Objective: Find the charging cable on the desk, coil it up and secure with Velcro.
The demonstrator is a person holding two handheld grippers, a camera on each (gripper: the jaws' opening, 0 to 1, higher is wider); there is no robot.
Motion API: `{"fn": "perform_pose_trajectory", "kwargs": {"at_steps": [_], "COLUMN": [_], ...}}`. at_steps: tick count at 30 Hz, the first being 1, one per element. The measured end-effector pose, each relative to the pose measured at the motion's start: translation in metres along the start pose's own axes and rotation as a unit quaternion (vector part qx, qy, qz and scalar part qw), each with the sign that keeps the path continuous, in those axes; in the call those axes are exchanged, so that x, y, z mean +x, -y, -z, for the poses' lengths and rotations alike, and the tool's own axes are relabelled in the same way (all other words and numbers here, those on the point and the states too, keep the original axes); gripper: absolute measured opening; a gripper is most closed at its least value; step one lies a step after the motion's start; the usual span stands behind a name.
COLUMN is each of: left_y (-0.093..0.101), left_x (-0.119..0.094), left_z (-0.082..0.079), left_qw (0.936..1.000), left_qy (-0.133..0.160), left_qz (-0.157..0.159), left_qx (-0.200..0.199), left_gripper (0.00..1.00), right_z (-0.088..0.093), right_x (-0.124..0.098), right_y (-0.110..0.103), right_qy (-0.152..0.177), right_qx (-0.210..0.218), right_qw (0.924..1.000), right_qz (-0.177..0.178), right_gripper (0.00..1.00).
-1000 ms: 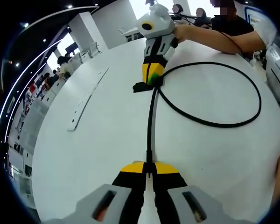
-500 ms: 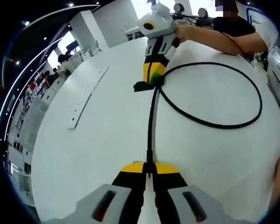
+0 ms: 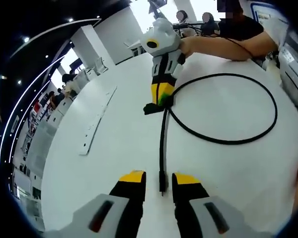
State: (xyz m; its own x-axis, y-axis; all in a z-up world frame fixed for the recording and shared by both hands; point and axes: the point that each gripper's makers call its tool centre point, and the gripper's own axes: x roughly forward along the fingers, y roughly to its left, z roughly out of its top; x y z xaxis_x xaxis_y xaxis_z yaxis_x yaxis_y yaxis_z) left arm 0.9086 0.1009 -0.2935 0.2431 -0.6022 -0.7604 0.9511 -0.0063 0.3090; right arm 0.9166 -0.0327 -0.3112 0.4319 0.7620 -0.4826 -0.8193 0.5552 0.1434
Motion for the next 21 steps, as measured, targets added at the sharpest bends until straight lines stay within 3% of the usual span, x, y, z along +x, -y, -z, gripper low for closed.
{"fn": "perform_pose_trajectory", "kwargs": {"at_steps": [3, 5, 21], "left_y": [-0.0036, -0.0053, -0.0081], "left_x": [0.0012, 0.0012, 0.0015], "left_z": [0.0049, 0.0064, 0.0067], "left_qw": [0.9999, 0.9998, 0.9996], "left_qy": [-0.011, -0.017, -0.019], "left_qz": [-0.006, -0.007, -0.019], "left_qx": [0.0, -0.007, -0.003], "left_gripper": [0.35, 0.46, 0.45], "right_z": [-0.0001, -0.0001, 0.0004], "right_x": [0.0004, 0.0006, 0.0011], "right_y": [0.0, -0.0003, -0.0027], "right_qy": [0.001, 0.001, 0.006], "right_qx": [0.001, 0.0, 0.003], "right_qw": [1.0, 1.0, 1.0], "right_qz": [0.0, 0.0, -0.004], "right_gripper": [0.02, 0.02, 0.02]}}
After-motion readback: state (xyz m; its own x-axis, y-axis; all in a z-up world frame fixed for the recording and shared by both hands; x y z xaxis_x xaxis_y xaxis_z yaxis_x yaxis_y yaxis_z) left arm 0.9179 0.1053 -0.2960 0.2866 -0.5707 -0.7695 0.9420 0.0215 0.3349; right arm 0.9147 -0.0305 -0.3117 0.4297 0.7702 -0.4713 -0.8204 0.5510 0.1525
